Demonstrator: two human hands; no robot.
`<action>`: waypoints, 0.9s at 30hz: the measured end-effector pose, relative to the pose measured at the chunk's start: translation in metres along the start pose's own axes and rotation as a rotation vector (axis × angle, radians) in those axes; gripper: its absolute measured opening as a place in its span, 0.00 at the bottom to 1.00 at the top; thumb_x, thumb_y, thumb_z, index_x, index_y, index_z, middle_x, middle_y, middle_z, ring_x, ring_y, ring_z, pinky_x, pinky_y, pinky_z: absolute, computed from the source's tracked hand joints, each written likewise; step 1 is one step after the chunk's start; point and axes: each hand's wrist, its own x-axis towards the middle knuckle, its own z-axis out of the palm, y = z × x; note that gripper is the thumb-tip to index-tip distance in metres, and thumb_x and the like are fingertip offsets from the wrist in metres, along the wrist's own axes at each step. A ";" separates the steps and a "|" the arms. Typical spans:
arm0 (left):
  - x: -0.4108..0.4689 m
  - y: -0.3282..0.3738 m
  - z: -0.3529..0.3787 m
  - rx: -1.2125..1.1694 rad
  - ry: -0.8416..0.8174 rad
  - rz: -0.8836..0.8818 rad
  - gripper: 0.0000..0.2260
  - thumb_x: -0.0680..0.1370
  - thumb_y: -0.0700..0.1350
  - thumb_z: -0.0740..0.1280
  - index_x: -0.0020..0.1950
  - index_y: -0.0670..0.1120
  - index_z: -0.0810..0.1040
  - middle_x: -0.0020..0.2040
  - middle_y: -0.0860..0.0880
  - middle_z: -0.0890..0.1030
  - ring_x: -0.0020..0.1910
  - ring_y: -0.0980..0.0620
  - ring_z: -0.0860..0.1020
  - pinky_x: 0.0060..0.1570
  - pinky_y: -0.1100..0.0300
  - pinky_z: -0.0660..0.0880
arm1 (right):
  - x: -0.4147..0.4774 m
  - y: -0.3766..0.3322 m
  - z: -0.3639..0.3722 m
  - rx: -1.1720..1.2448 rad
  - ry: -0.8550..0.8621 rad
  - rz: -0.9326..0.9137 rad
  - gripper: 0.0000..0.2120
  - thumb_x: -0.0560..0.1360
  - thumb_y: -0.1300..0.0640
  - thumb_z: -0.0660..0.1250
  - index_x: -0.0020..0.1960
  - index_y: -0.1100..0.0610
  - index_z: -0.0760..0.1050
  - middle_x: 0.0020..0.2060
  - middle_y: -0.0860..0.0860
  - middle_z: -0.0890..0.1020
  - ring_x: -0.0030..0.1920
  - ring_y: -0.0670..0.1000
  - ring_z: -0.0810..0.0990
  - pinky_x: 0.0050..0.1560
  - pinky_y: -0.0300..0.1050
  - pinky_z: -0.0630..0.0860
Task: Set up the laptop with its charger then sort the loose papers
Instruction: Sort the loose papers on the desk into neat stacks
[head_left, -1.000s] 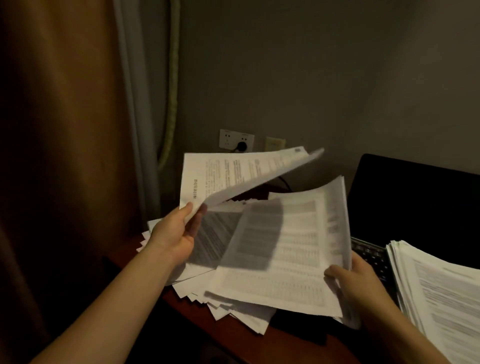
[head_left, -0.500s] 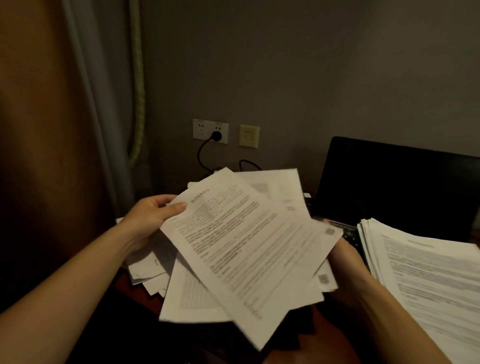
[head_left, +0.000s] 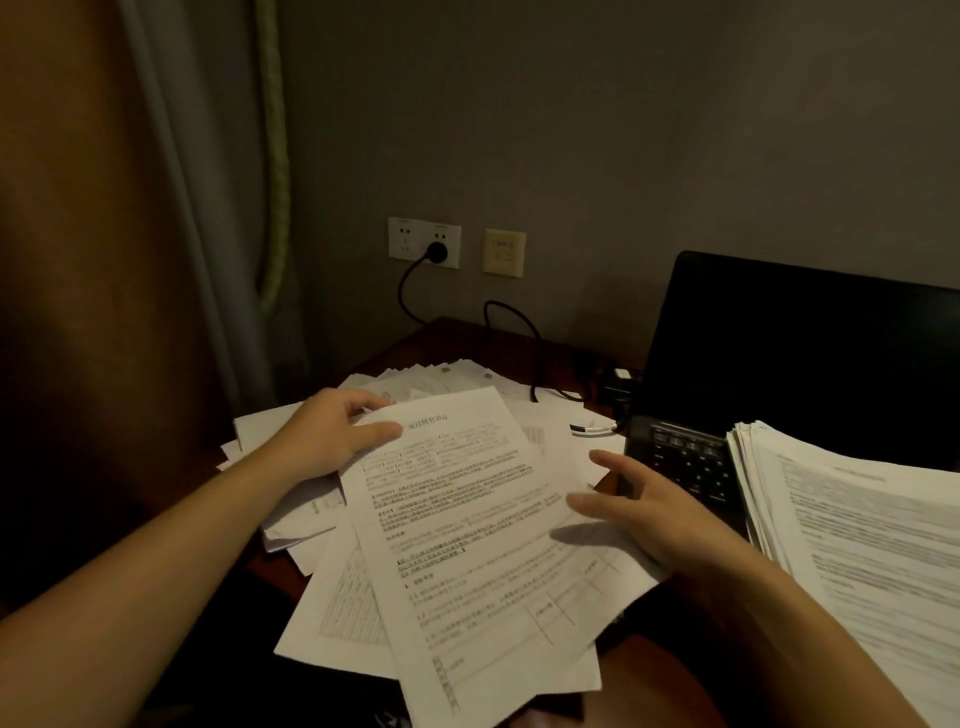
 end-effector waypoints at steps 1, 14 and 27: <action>-0.001 0.001 0.006 0.029 0.025 0.011 0.14 0.77 0.51 0.73 0.62 0.57 0.79 0.57 0.59 0.79 0.47 0.61 0.79 0.37 0.67 0.74 | -0.002 -0.002 0.002 0.013 -0.019 0.007 0.41 0.70 0.52 0.76 0.77 0.43 0.60 0.58 0.49 0.78 0.43 0.49 0.87 0.38 0.41 0.83; -0.024 0.040 0.019 -0.361 0.180 -0.144 0.33 0.79 0.57 0.69 0.80 0.54 0.59 0.71 0.50 0.76 0.65 0.46 0.77 0.61 0.49 0.75 | 0.001 0.002 0.005 0.290 0.243 -0.325 0.46 0.73 0.65 0.74 0.79 0.38 0.54 0.52 0.51 0.86 0.45 0.54 0.88 0.39 0.46 0.84; -0.056 0.096 0.021 -0.688 0.178 0.183 0.13 0.78 0.56 0.66 0.57 0.51 0.80 0.48 0.55 0.86 0.47 0.56 0.84 0.43 0.56 0.81 | -0.011 -0.008 0.005 0.402 0.410 -0.577 0.16 0.71 0.51 0.72 0.58 0.52 0.77 0.50 0.45 0.85 0.50 0.46 0.85 0.42 0.42 0.83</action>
